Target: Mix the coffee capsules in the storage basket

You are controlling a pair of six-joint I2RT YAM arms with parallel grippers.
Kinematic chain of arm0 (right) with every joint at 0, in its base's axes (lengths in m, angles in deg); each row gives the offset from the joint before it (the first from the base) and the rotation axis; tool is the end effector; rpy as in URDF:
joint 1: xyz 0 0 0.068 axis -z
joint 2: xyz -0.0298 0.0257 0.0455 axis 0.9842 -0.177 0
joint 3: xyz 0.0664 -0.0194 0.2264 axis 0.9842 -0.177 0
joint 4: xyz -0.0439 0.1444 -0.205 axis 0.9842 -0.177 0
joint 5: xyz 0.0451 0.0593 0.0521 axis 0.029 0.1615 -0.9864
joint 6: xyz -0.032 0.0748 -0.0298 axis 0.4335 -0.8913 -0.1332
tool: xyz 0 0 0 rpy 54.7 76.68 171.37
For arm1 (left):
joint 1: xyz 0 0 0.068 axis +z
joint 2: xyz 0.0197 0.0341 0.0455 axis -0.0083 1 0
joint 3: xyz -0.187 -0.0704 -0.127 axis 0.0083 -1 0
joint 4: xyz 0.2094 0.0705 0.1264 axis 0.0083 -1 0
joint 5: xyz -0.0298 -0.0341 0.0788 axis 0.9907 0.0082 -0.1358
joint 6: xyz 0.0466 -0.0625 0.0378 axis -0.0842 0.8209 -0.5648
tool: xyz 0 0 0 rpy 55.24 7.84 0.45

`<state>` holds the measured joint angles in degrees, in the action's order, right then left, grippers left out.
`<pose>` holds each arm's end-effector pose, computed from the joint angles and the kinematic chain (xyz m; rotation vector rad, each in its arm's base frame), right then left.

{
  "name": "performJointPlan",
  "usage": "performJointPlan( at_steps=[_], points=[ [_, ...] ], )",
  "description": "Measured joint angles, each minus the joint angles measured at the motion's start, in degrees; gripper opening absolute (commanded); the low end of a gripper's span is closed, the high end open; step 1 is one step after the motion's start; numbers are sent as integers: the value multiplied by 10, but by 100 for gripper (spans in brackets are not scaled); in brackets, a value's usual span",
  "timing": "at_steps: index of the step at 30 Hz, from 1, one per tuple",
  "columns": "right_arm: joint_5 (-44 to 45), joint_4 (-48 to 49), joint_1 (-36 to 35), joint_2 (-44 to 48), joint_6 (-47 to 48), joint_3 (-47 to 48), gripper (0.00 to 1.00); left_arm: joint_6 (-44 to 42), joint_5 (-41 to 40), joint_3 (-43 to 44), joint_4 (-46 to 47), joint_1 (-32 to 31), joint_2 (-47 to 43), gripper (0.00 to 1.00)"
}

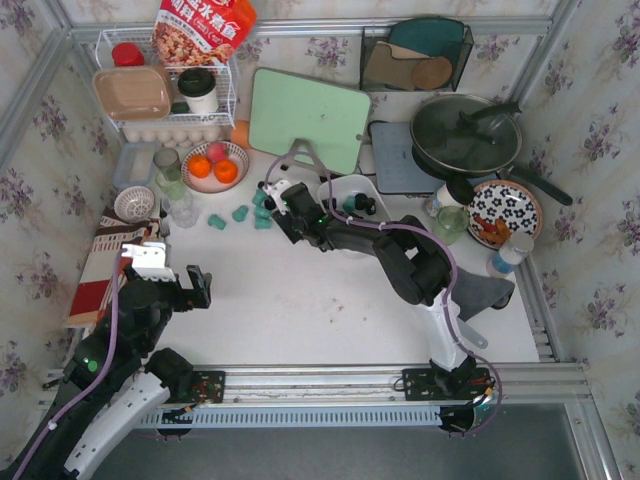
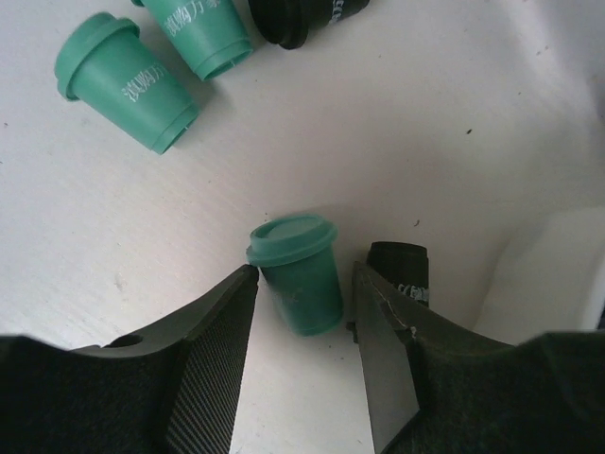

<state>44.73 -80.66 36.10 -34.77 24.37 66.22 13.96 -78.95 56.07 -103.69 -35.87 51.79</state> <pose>0.3550 0.3228 0.1031 -0.9077 2.0692 0.1570 0.1334 -0.0570 0.2814 0.0614 1.8496 -0.2145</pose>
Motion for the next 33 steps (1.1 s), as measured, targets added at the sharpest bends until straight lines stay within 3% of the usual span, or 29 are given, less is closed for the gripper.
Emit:
performJointPlan(
  at_steps=[4,10,14,23,33],
  points=[
    [-2,-4,0,-14,1,4,49,0,0,0,0,1,-2,100],
    [-7,-3,0,-20,2,7,29,0,0,0,0,2,-2,100],
    [-13,-9,0,-7,-1,-1,22,0,0,0,0,4,-2,100],
    [16,24,0,119,-29,-73,19,0,0,0,0,7,-2,100],
    [228,102,14,237,-45,-204,23,0,3,-1,0,9,-4,100]
  ],
)
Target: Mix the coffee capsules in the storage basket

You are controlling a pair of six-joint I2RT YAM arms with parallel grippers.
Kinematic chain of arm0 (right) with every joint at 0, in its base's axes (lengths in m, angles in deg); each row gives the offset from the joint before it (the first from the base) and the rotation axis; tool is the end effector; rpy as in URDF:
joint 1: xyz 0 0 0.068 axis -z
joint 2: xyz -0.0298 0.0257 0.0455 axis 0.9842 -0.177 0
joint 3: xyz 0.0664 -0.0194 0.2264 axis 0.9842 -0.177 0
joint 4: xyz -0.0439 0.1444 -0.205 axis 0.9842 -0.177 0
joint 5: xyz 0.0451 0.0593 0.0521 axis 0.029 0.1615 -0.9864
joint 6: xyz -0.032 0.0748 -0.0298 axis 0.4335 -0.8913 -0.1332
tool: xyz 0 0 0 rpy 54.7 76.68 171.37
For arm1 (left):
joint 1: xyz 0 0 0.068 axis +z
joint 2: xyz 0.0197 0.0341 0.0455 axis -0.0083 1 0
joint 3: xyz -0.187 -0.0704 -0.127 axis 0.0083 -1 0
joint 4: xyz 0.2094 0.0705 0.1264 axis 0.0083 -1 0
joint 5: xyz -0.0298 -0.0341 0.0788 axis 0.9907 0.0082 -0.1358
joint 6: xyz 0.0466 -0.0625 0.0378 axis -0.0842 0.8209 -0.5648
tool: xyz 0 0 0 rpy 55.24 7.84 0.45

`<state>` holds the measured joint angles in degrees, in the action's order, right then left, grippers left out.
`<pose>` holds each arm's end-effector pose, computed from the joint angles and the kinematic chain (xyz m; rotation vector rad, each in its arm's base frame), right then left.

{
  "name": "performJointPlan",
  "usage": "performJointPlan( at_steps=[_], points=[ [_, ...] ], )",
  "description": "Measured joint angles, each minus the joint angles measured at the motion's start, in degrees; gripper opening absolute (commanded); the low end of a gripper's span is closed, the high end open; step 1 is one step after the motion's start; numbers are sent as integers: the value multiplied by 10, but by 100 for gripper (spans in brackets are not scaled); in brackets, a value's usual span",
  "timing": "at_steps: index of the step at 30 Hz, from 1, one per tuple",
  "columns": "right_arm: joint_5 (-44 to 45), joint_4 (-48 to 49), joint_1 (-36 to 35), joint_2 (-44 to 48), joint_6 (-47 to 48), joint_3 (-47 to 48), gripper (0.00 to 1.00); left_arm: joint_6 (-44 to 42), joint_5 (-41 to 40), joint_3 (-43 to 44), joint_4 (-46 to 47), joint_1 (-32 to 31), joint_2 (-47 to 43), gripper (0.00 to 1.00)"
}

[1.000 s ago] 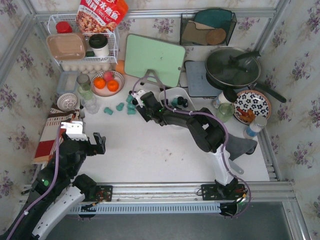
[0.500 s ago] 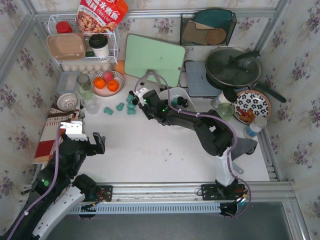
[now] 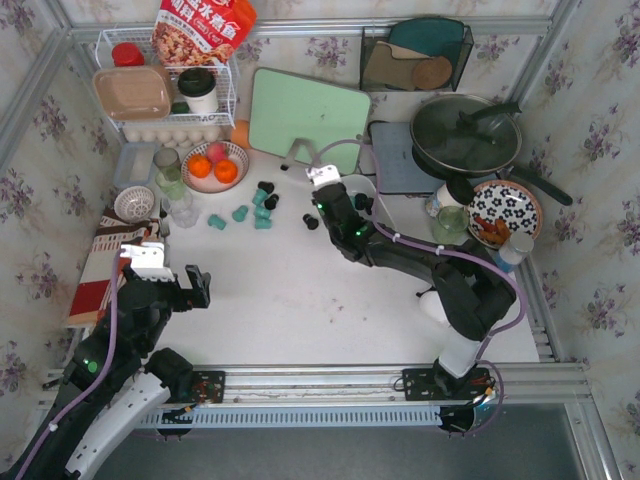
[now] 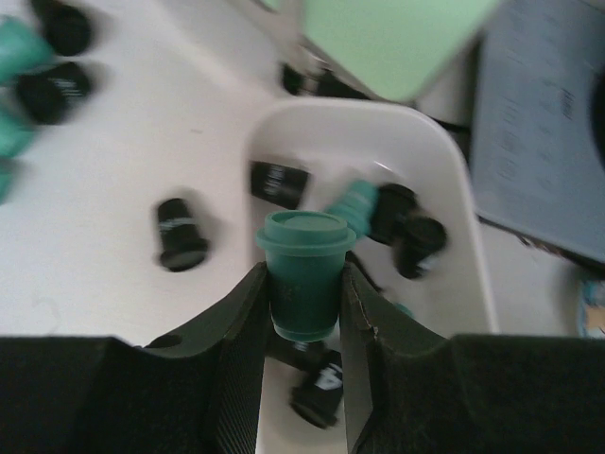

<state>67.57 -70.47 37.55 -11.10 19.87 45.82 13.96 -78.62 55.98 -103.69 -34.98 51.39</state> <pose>0.3293 0.2446 0.1834 -0.4333 1.9103 -0.1196 0.1334 -0.0547 0.2817 0.0494 1.8456 -0.2115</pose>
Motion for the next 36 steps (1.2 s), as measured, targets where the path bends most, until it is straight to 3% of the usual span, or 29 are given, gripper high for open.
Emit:
performJointPlan(
  at_steps=[6,10,13,18,25,36],
  points=[
    [55,-6,38,24,-51,-55,25,0,3,0,0,0,-1,100],
    [53,-24,54,20,-88,-65,39,0,3,0,0,2,-1,100],
    [50,-38,64,8,-110,-59,59,0,5,-1,0,4,-1,100],
    [46,-60,69,3,-135,-53,73,0,5,-1,0,4,-1,100],
    [7,-82,69,12,-148,-35,74,0,7,-1,0,7,-1,100],
    [-173,-71,5,-25,-125,27,65,0,9,-1,0,11,-1,100]
  ],
)
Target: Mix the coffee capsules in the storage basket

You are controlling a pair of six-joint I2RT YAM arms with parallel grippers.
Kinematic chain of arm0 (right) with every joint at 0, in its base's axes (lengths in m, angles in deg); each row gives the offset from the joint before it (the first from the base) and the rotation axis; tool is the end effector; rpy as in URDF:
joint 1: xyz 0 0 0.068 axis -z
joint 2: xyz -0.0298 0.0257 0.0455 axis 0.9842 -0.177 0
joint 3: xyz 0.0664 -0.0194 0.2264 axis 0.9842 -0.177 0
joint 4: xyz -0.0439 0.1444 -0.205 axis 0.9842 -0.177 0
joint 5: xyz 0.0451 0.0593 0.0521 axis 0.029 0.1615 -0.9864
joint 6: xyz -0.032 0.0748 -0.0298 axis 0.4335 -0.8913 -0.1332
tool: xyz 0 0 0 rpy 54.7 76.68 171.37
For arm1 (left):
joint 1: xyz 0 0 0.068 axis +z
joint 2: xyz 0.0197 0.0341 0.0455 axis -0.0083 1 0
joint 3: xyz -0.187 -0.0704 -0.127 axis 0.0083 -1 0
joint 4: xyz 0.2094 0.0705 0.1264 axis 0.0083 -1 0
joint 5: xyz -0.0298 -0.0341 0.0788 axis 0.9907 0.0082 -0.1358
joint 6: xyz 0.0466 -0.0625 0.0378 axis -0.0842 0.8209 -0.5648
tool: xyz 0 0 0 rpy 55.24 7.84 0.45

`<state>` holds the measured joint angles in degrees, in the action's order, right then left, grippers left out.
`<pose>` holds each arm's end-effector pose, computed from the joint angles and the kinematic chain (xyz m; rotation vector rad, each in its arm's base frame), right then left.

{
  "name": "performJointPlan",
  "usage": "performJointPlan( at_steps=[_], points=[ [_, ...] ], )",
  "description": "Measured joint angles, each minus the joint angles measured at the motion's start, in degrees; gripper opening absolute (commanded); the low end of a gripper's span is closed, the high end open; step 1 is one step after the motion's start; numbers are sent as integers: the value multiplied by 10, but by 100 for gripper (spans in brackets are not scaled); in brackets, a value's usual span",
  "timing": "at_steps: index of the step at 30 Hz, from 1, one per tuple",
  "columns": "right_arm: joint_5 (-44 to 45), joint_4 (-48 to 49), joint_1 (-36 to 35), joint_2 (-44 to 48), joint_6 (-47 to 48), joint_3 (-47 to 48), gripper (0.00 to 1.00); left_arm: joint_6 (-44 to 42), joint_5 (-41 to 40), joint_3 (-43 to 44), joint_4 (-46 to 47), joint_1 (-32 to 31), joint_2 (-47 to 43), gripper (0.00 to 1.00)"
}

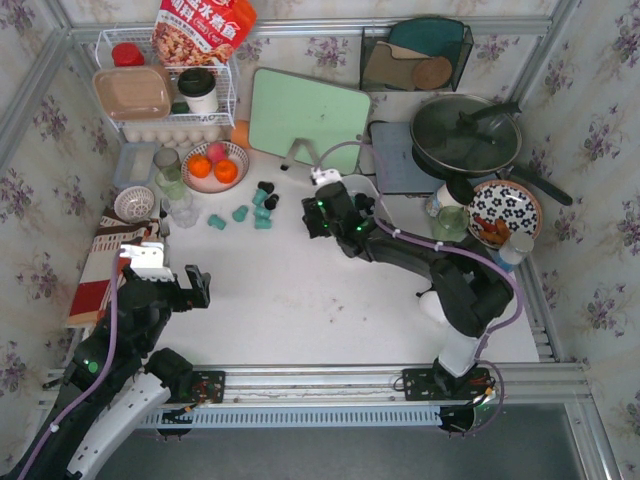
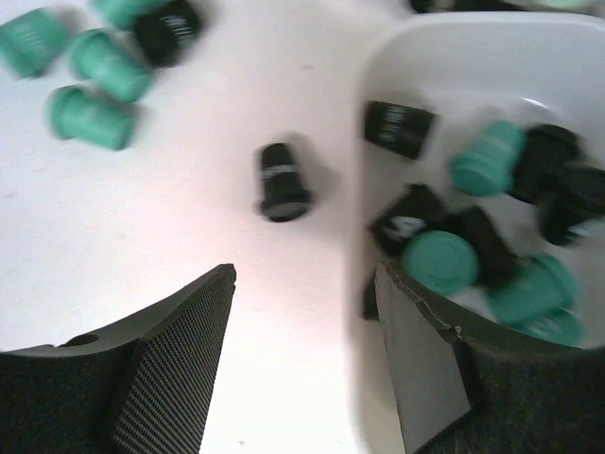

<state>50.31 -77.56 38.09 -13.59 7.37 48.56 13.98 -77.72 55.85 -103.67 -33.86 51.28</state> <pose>0.3246 0.2635 0.1633 -0.4573 2.0893 0.2497 0.1341 -0.0532 0.2810 0.0420 1.8476 -0.2122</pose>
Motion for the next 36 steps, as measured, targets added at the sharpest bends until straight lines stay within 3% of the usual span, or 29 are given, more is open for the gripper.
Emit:
performJointPlan(
  at_steps=[9,25,36],
  points=[
    [-30,-23,-24,-117,55,125,64,0,1,0,0,0,-2,100],
    [68,-110,-14,-267,77,263,60,2,2,-1,0,0,-14,100],
    [9,-119,6,-247,19,236,30,2,3,-1,0,0,-14,100]
  ],
)
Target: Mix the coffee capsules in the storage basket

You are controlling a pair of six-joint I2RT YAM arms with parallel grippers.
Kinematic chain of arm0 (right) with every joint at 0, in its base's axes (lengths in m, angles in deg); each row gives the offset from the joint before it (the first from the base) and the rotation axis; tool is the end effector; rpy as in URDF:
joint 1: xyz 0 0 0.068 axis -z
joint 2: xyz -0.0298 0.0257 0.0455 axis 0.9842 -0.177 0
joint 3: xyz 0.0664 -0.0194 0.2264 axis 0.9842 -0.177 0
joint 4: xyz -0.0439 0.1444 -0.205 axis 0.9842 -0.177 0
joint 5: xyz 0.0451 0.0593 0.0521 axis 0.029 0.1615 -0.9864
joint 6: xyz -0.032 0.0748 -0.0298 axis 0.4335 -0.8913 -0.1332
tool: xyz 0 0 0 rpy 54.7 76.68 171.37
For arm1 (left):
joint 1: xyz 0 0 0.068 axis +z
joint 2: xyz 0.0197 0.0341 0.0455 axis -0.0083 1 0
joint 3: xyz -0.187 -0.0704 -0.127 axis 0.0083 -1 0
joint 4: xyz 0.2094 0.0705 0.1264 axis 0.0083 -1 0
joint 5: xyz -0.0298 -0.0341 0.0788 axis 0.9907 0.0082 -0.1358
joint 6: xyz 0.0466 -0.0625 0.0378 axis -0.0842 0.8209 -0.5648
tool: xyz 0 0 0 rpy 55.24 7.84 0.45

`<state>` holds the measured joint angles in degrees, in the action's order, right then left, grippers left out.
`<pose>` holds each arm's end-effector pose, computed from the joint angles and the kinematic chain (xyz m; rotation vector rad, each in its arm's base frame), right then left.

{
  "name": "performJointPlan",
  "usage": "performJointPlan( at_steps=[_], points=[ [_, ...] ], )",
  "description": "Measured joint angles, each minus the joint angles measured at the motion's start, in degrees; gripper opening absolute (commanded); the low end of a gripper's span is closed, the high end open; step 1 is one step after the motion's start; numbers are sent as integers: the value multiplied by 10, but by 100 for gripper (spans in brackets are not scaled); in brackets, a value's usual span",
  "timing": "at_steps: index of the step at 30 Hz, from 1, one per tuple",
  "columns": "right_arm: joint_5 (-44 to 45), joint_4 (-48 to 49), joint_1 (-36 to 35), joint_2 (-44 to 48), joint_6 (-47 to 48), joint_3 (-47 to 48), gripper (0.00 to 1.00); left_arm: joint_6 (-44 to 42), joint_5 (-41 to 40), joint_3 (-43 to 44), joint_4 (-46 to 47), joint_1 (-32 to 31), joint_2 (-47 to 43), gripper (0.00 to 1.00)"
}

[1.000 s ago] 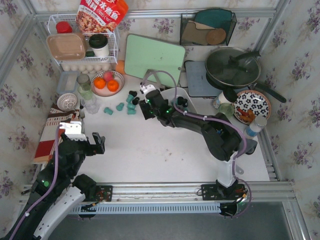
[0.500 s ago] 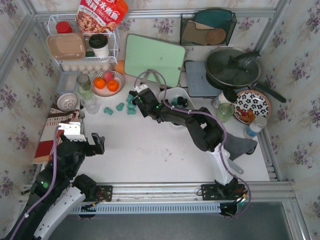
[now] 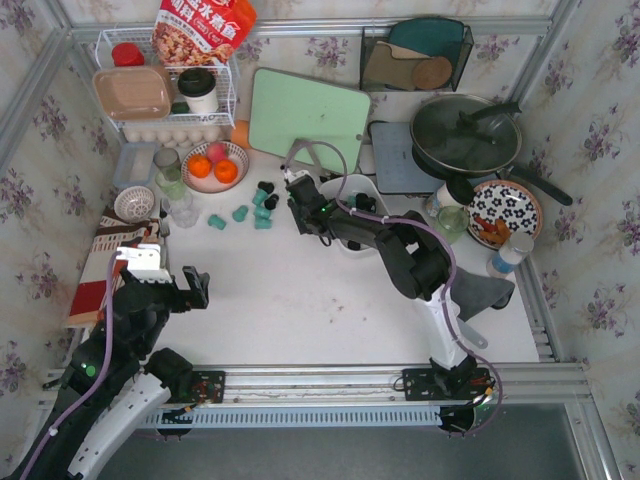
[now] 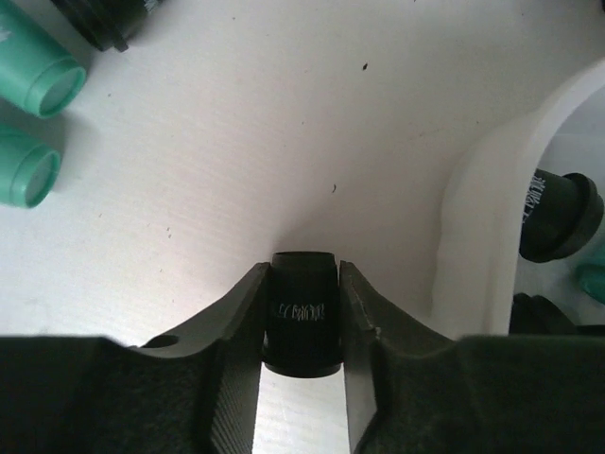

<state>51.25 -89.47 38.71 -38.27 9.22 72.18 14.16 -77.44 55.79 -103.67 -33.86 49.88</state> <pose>0.3773 0.3019 0.0941 -0.5574 2.2733 0.0957 0.1307 -0.0514 0.2836 0.0356 1.8276 -0.2295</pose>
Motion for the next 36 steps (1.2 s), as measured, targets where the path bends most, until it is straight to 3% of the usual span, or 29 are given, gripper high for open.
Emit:
performJointPlan(
  at_steps=[2,12,22,34,36],
  points=[
    [-10,-3,1,12,-3,-6,26,0,0,0,0,0,0,100],
    [-43,6,0,140,-16,-66,24,0,2,0,0,0,1,100],
    [156,115,19,321,21,-263,25,0,2,0,0,2,1,100],
    [204,122,77,313,-29,-362,27,0,-4,-3,1,8,10,100],
    [215,122,85,308,-30,-370,33,-1,-6,-5,3,8,13,100]
  ],
)
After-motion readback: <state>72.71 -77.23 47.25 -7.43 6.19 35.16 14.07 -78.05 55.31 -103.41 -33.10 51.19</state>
